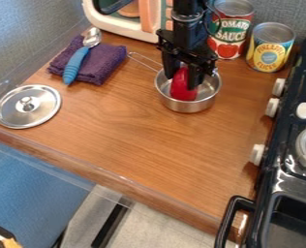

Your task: Put the red object in the silver pot.

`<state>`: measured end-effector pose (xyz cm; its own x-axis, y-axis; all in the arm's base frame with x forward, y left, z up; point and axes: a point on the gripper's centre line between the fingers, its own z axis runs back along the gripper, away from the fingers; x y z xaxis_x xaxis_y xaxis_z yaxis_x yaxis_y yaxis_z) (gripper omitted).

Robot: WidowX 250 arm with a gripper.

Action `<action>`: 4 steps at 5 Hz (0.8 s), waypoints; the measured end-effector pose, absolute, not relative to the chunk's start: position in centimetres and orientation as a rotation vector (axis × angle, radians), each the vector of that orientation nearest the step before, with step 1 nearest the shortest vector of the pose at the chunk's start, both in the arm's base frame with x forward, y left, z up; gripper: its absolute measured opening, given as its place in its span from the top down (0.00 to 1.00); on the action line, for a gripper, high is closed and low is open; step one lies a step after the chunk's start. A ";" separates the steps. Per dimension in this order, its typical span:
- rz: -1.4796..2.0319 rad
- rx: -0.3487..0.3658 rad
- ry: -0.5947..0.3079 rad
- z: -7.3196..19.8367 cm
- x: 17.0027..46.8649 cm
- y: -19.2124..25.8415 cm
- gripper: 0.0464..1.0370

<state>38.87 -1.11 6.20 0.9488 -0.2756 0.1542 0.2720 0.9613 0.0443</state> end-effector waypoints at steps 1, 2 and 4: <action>-0.283 0.020 -0.153 5.9 39.0 -1.6 0.35; -0.271 0.028 -0.129 6.3 38.8 -1.4 0.08; -0.159 0.145 -0.085 10.7 37.4 0.3 0.03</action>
